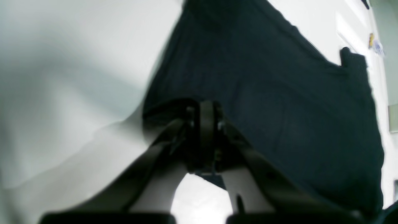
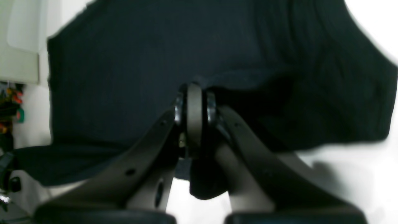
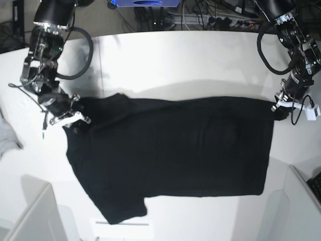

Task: Fold the T-shirt properly
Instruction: 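Lift the shirt's shoulder edge with both grippers and pull it toward the arms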

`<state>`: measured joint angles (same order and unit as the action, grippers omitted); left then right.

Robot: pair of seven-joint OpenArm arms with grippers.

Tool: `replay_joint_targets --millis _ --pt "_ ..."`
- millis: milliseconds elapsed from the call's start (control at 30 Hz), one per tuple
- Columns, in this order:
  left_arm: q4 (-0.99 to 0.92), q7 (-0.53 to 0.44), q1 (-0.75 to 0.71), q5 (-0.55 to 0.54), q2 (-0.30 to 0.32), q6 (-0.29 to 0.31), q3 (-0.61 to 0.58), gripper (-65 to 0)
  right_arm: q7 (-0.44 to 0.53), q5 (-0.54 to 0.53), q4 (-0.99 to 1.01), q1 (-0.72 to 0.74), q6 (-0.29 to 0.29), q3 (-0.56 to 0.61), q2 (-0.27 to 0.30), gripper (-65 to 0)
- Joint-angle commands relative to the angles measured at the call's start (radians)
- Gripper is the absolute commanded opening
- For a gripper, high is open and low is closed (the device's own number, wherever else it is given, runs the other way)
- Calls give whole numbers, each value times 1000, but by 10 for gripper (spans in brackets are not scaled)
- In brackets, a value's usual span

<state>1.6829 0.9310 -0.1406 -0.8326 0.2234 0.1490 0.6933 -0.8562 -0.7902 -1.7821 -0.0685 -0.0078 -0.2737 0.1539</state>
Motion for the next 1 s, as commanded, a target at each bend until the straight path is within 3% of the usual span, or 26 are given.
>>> replay_joint_targets --millis 0,333,567,967 --pt "-7 -23 23 -14 18 2 4 -650 16 -11 1 25 7 -3 11 -650" --pt "-200 -25 160 -12 24 2 -25 -650 22 -10 178 152 9 12 11 -650" --pt "-281 -30 232 105 57 2 -106 -650 102 -10 327 235 9 107 13 -650" --pt "-402 -30 298 121 63 2 -114 -650 108 -8 390 250 2 100 13 -650"
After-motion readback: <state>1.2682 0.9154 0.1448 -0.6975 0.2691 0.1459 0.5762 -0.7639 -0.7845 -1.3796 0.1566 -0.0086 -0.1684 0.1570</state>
